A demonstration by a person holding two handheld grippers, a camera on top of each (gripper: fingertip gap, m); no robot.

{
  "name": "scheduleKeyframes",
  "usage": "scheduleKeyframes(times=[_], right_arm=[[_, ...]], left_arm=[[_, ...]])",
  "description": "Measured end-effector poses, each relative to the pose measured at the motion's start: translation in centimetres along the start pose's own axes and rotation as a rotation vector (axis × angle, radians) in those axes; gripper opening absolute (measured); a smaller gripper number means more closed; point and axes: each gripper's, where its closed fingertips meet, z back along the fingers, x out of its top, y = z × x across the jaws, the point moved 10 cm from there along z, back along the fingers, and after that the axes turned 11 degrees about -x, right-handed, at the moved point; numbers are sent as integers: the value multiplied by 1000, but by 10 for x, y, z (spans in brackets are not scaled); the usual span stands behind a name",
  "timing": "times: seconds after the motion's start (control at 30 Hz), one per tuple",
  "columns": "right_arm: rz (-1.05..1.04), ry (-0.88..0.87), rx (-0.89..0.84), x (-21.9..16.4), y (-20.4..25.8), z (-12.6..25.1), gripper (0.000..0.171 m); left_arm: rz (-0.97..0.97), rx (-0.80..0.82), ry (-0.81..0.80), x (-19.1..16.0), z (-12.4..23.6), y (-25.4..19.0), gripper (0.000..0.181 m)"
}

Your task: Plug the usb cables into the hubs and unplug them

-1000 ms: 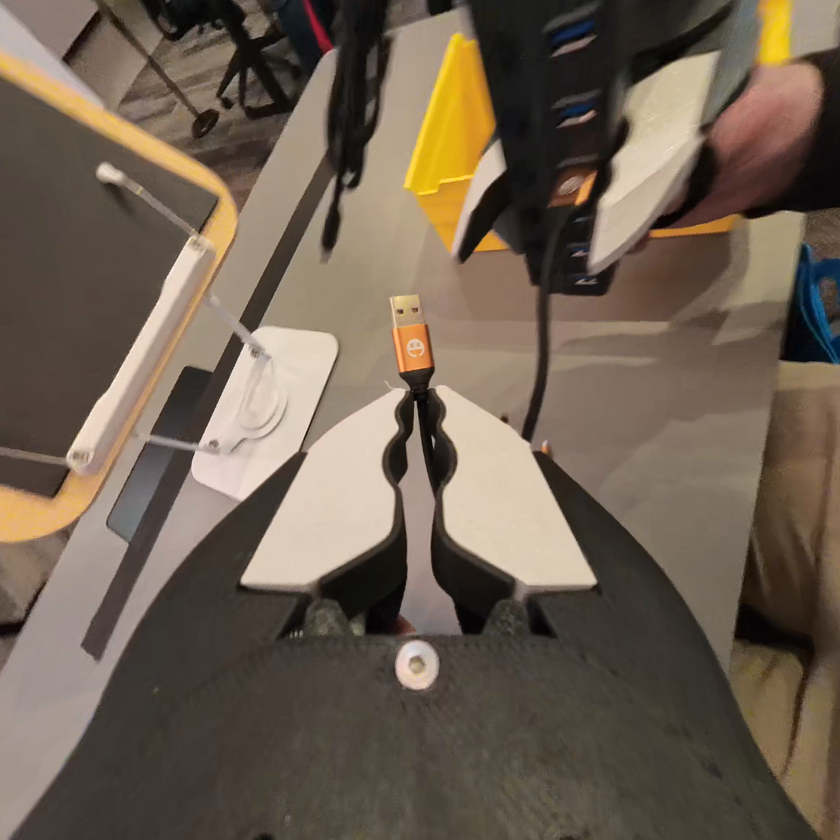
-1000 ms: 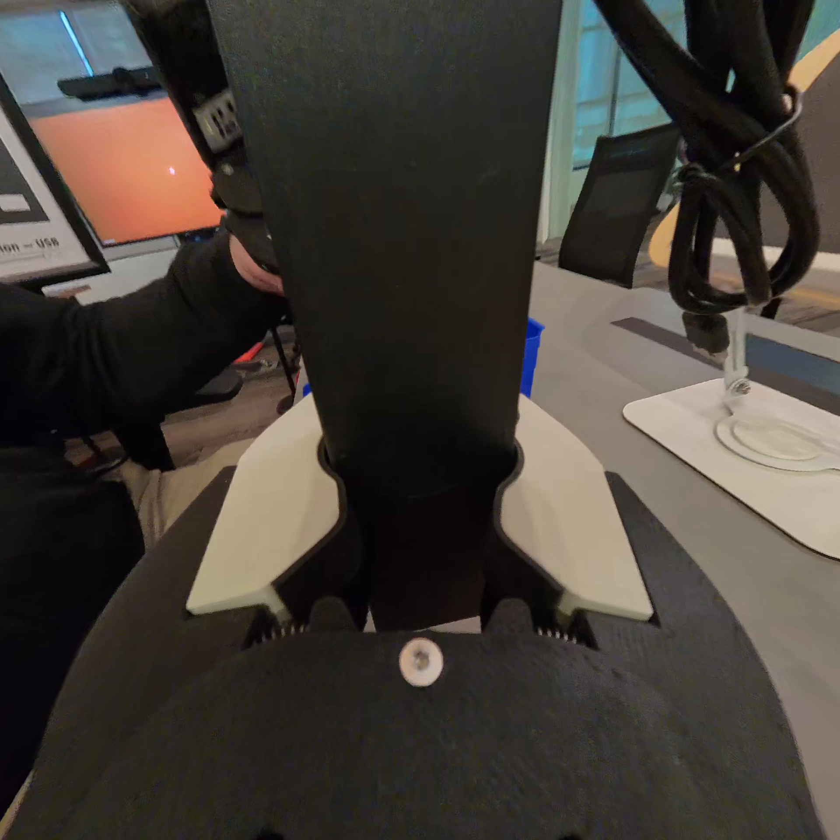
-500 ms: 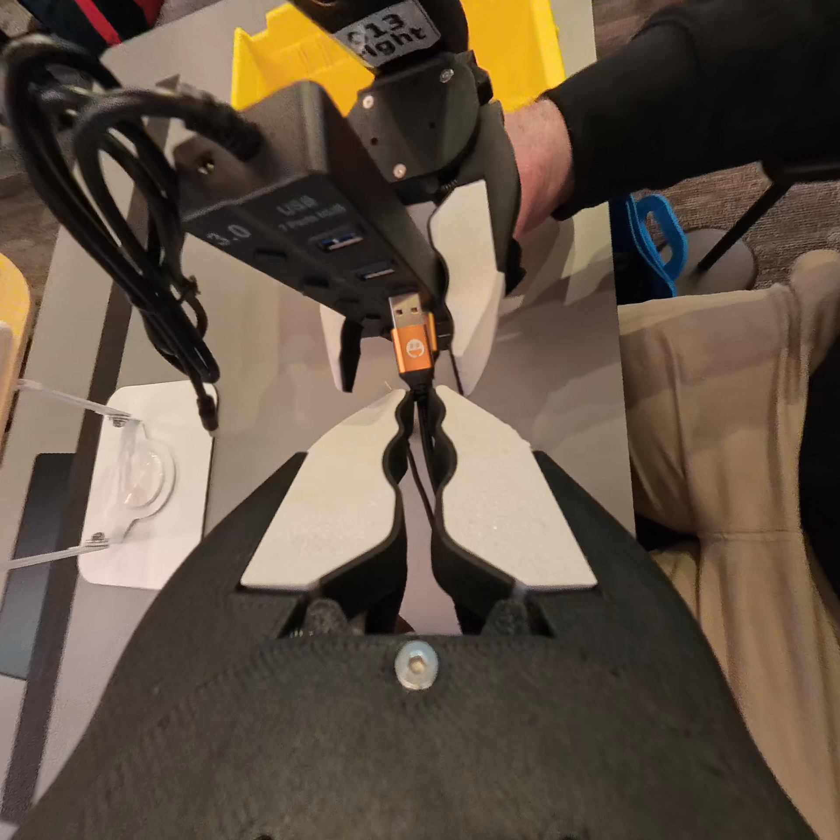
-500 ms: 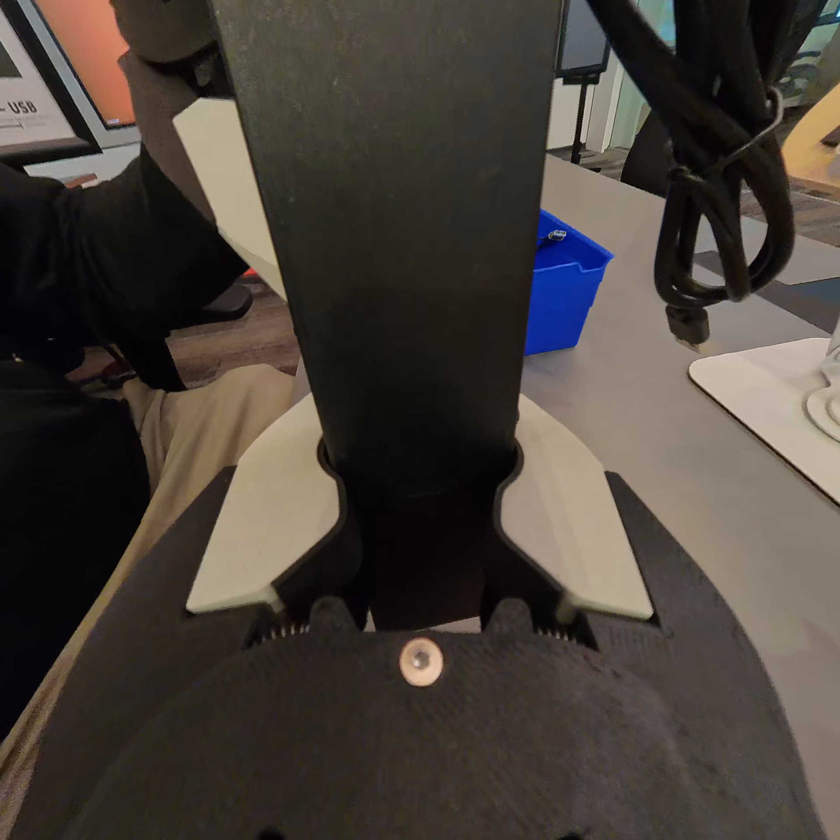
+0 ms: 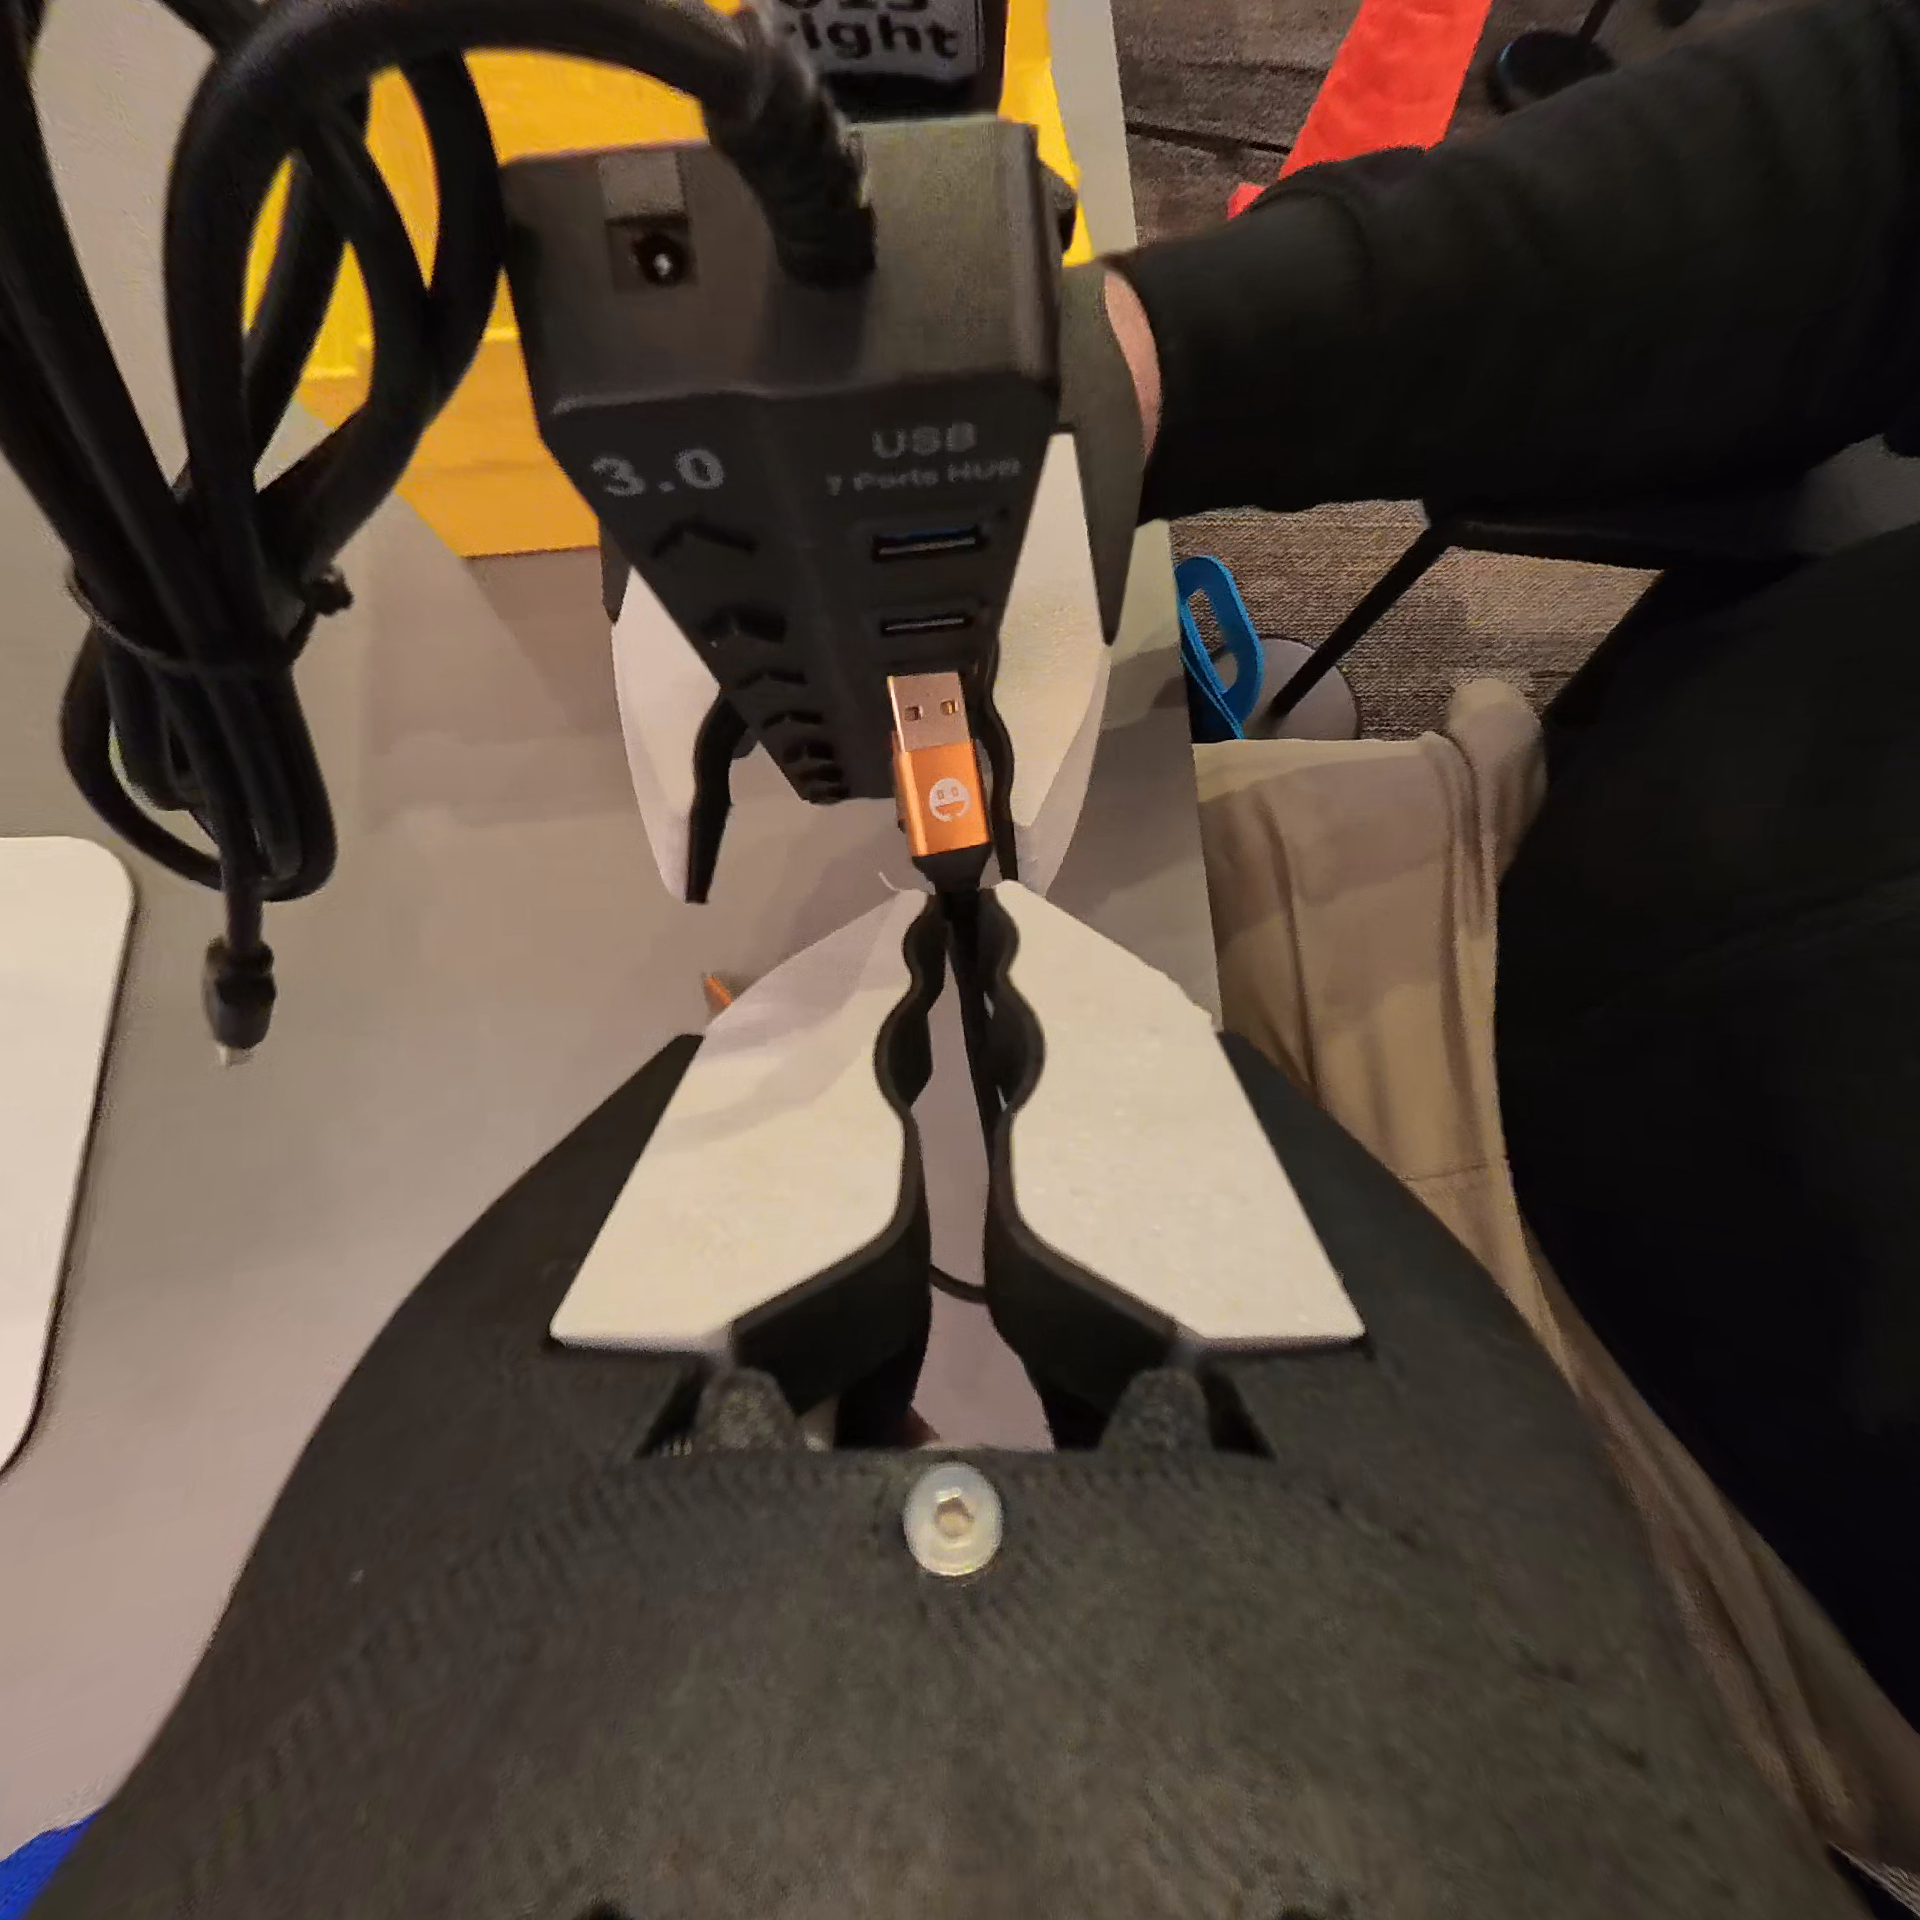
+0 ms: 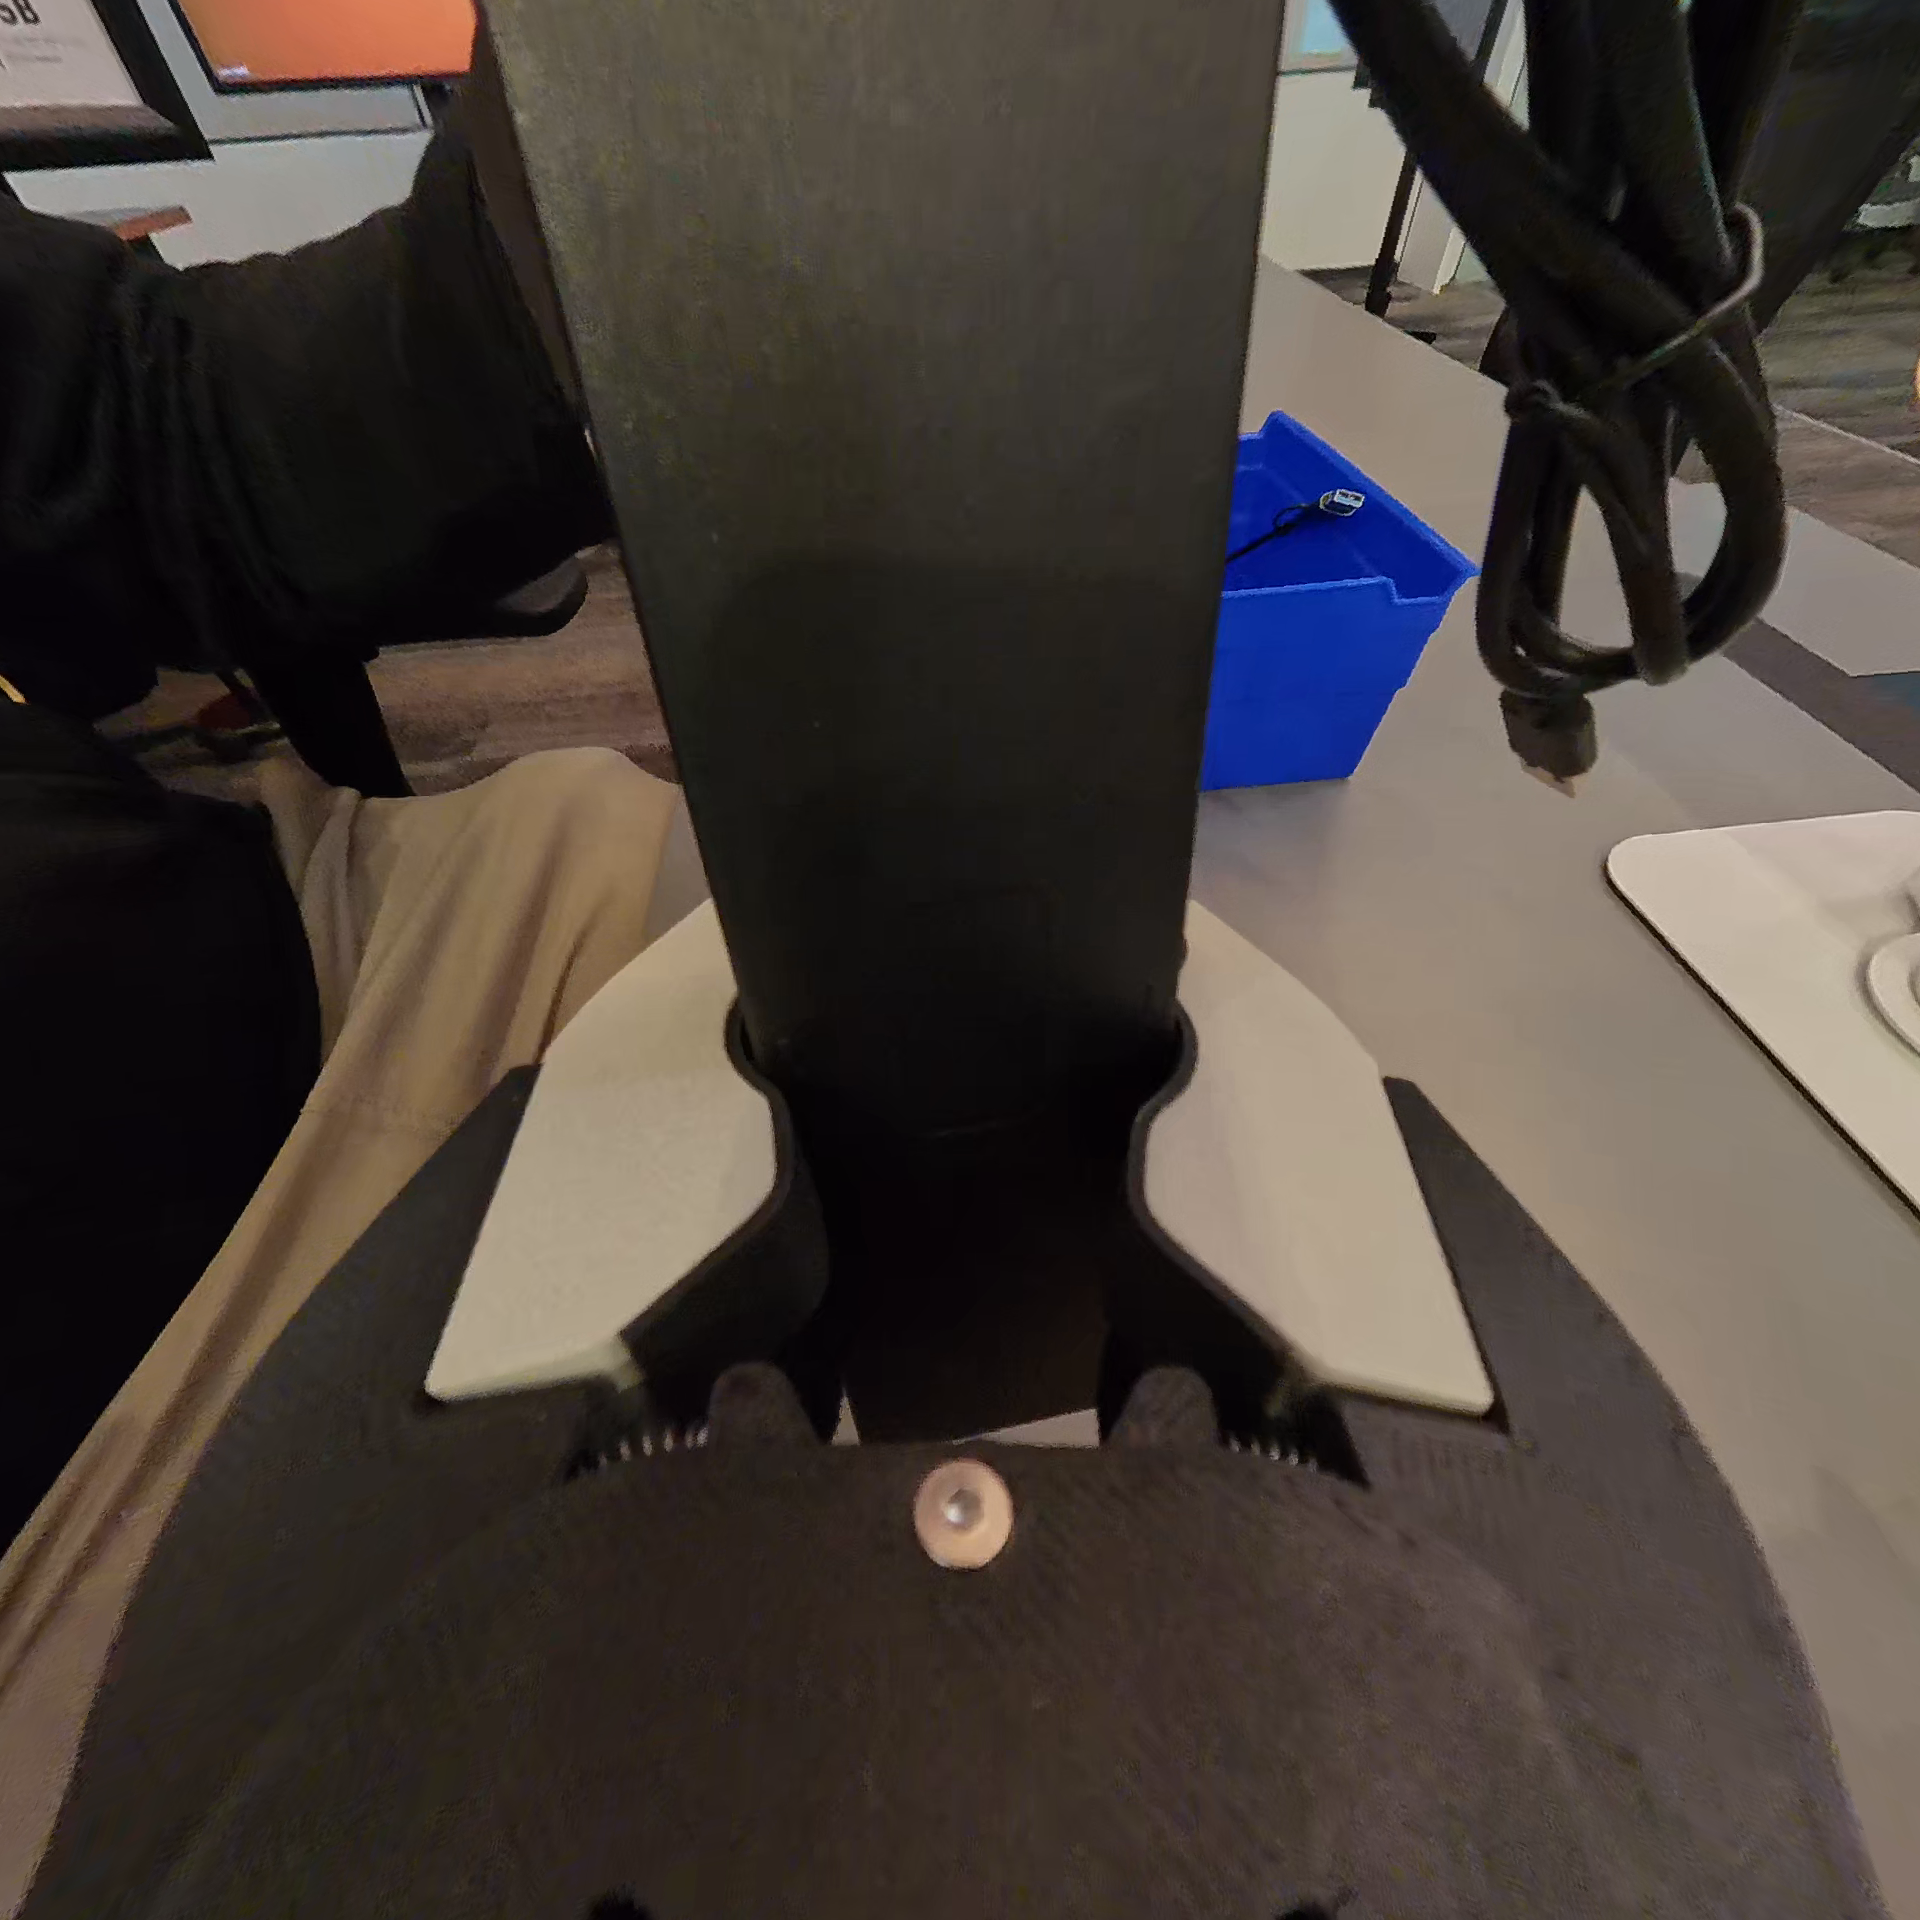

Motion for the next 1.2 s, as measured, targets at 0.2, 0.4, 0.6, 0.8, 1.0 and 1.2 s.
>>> scheduleKeyframes(times=[0.2, 0.4, 0.6, 0.8, 1.0, 1.2], right_arm=[[24, 27, 32, 0, 4, -2, 67], [25, 57, 43, 1, 5, -1, 67], [17, 85, 47, 2, 4, 1, 68], [41, 146, 24, 3, 5, -1, 67], [68, 217, 10, 1, 8, -6, 67], [63, 241, 6, -1, 7, -6, 67]], left_arm=[[28, -55, -3, -4, -4, 1, 6], [30, -49, -27, -2, 0, 0, 6], [22, -23, -30, 2, 0, -2, 6], [30, -17, -21, 0, 0, -1, 6], [29, 12, 14, 0, 3, -2, 5], [26, 22, 5, -1, -1, 0, 5]])
